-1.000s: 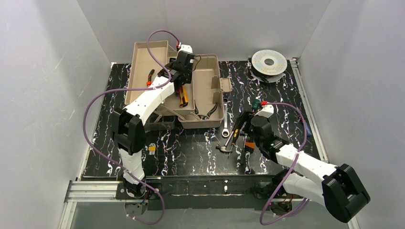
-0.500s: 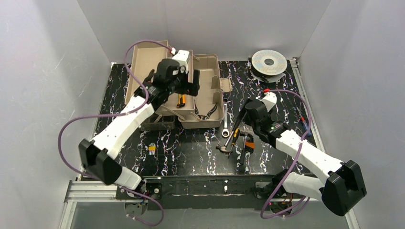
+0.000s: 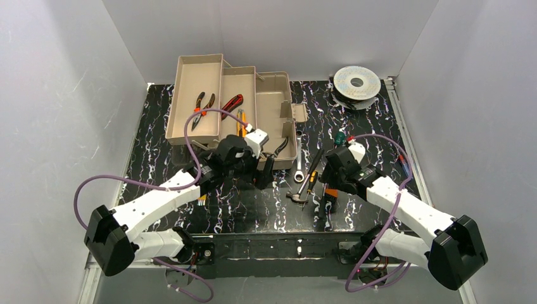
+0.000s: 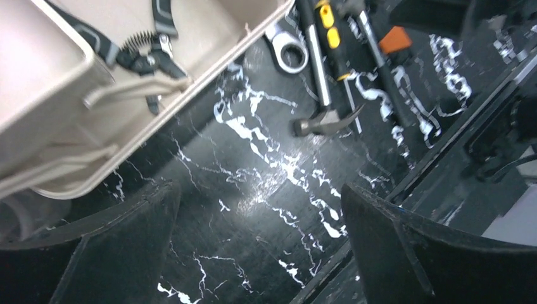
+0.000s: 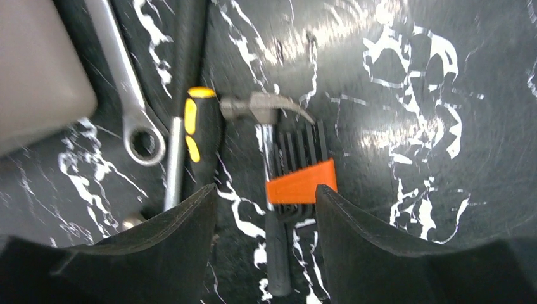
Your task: Pack the tool kit
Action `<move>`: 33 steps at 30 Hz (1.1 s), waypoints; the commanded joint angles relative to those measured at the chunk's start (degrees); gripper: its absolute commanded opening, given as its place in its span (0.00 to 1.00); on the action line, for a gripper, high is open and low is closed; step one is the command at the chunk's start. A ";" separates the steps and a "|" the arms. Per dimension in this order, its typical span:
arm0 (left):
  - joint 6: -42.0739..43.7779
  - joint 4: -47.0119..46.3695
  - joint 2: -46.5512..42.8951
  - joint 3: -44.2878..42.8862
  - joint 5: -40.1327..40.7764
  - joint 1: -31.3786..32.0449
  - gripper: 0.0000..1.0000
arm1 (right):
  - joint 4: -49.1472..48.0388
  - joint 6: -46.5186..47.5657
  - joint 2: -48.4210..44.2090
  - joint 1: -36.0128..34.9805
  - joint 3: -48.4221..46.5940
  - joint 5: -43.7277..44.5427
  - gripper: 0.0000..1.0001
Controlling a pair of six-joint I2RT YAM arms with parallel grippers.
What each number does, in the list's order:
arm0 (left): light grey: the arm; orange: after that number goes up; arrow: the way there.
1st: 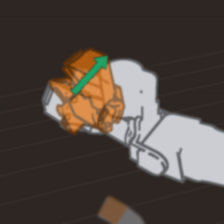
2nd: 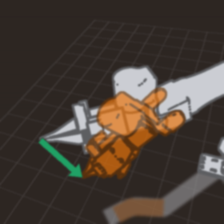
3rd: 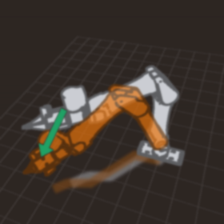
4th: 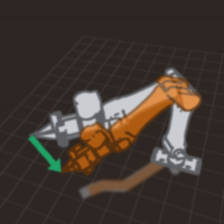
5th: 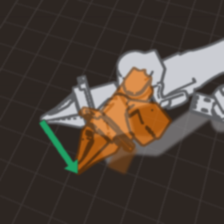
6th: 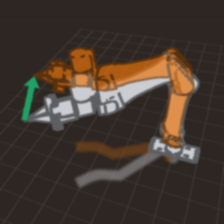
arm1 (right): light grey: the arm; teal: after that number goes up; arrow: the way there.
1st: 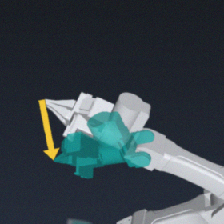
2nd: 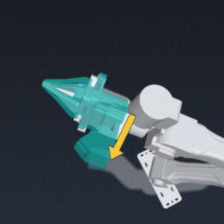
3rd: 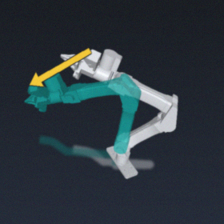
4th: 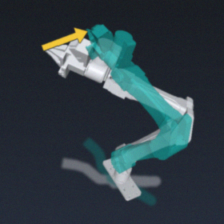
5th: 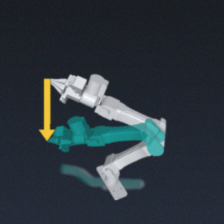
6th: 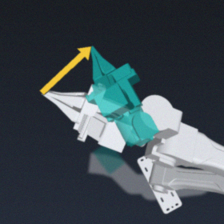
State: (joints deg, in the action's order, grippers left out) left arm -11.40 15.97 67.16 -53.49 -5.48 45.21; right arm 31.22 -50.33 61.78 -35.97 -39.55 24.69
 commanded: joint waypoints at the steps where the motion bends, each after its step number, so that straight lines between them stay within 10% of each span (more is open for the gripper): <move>1: -1.27 -10.05 -2.37 6.62 -0.25 0.74 0.98 | 1.91 -0.07 -1.11 0.23 3.42 -6.38 0.66; 15: 7.01 -40.47 -2.48 27.56 -1.77 2.88 0.98 | 1.06 1.03 14.45 0.28 0.84 -2.87 0.84; 33: 7.14 -48.68 -1.06 31.29 -5.31 3.00 0.98 | -8.53 -3.58 -7.53 3.10 12.83 -5.25 0.53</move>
State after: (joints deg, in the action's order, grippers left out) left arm -5.06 -30.92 65.45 -22.22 -9.93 47.86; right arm 25.36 -52.77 60.51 -33.04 -27.62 19.05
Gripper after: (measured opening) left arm 0.981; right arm 0.616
